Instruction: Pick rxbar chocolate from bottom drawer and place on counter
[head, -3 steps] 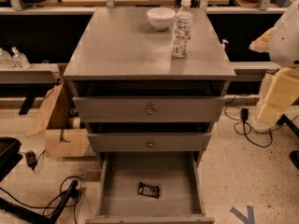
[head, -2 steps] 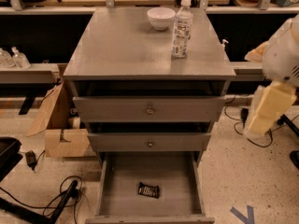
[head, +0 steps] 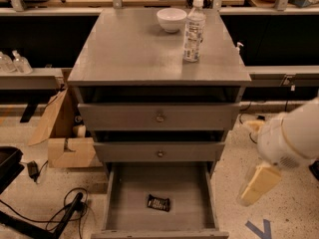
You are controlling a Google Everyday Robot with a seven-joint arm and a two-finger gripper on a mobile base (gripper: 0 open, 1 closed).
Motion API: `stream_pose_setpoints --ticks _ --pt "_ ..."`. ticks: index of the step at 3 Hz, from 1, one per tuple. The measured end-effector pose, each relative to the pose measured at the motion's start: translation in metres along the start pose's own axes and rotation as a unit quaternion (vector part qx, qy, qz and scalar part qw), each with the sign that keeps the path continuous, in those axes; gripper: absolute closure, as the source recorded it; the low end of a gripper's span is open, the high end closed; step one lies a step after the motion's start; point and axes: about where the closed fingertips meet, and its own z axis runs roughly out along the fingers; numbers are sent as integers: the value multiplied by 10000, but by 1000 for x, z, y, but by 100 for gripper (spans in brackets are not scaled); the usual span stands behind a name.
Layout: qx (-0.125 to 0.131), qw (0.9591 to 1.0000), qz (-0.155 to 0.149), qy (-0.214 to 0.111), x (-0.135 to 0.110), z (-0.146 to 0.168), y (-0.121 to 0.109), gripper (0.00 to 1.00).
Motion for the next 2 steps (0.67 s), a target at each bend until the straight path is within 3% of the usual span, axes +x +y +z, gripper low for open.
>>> stream_pose_setpoints --ticks 1,2 --pt "-39 9994 -67 -324 16 70 6 0" --pt "336 9970 -116 -681 18 116 -23 0"
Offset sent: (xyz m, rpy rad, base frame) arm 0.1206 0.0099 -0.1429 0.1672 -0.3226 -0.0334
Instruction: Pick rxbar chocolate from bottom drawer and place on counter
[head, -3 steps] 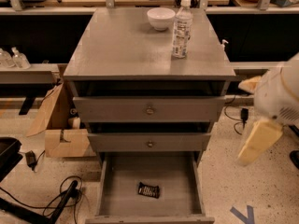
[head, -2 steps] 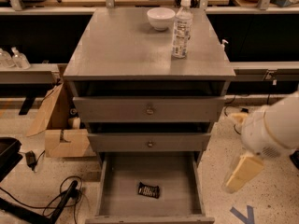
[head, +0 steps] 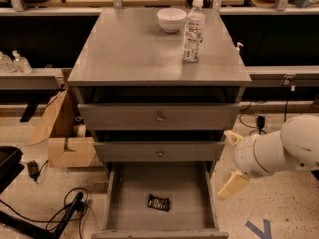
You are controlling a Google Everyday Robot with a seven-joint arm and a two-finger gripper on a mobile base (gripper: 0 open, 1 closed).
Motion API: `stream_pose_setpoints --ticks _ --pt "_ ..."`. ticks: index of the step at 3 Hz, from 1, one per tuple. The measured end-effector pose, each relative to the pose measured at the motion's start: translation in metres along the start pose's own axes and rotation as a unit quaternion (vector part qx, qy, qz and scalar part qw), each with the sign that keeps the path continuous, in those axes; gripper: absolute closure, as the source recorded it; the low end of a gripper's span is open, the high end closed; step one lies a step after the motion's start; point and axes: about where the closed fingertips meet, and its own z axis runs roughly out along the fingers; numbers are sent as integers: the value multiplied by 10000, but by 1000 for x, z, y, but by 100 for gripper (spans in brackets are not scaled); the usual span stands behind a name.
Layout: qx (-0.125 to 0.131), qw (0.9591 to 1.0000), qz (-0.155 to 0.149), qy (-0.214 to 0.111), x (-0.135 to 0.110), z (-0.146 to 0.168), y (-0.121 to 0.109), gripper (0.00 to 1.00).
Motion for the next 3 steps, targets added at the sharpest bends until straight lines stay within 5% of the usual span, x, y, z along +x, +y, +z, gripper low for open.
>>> stream_pose_setpoints --ticks 1,3 --pt "343 9993 28 -171 1 30 -35 0" --pt "205 9994 98 -249 4 62 -28 0"
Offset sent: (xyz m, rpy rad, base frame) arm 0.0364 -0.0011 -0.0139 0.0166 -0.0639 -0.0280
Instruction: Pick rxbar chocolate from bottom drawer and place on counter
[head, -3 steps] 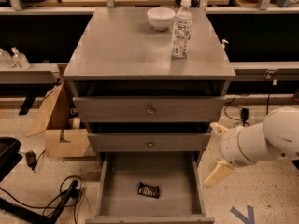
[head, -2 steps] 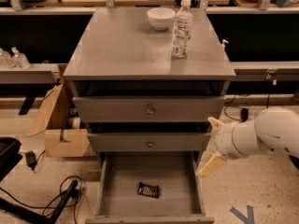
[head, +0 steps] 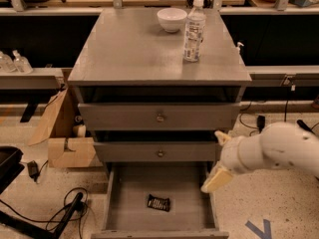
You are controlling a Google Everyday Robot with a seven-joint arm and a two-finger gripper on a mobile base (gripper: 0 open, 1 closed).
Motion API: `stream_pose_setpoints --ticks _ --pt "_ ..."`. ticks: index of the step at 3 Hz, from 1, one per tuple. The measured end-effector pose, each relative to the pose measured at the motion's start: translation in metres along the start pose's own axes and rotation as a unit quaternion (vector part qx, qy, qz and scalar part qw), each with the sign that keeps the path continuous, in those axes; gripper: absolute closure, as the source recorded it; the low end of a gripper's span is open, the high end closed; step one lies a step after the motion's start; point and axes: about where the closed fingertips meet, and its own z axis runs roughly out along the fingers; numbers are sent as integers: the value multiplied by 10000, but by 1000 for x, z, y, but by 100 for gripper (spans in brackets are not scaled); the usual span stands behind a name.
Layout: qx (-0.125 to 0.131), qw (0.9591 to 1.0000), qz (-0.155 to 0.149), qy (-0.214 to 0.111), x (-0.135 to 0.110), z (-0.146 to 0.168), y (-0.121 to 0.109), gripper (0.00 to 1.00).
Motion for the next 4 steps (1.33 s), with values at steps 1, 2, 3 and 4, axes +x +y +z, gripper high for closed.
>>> stream_pose_setpoints --ticks 1,2,3,4 --pt "-280 9989 86 -372 11 82 17 0" --pt "-368 9957 138 -836 24 145 25 0" --pt "-471 9943 15 -960 40 200 39 0" --pt "-563 9940 -163 -921 52 249 54 0"
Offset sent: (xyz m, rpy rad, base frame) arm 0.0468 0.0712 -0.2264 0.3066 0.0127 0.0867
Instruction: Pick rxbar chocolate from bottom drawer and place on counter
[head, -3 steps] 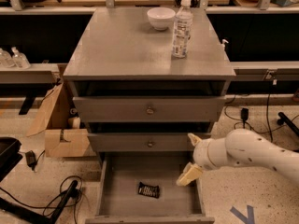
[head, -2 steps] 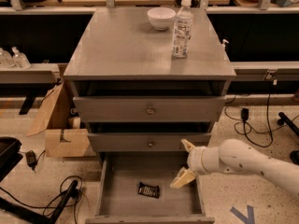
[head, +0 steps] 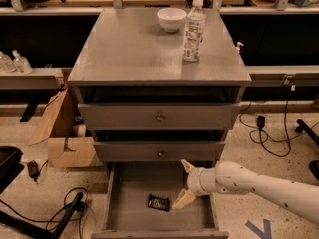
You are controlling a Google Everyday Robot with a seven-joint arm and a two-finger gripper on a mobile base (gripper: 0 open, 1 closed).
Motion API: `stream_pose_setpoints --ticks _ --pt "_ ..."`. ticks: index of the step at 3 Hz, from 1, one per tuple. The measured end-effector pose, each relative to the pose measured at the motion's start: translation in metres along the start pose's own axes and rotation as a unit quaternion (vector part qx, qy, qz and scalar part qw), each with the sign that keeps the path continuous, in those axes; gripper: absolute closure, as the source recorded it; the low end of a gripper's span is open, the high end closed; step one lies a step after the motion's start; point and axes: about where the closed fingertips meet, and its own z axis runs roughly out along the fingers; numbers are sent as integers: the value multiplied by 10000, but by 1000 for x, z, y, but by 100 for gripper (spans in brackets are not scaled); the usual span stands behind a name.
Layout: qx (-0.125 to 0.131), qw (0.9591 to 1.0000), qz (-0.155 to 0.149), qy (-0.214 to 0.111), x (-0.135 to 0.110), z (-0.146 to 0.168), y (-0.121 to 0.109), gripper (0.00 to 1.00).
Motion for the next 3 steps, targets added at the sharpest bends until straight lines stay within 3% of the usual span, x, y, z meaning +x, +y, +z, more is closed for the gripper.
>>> stream_pose_setpoints --ticks 1,2,3 --pt "-7 10000 2 -6 0 1 0 0" --pt "-218 9995 69 -205 16 35 6 0" --pt "-509 9974 34 -503 51 99 8 0"
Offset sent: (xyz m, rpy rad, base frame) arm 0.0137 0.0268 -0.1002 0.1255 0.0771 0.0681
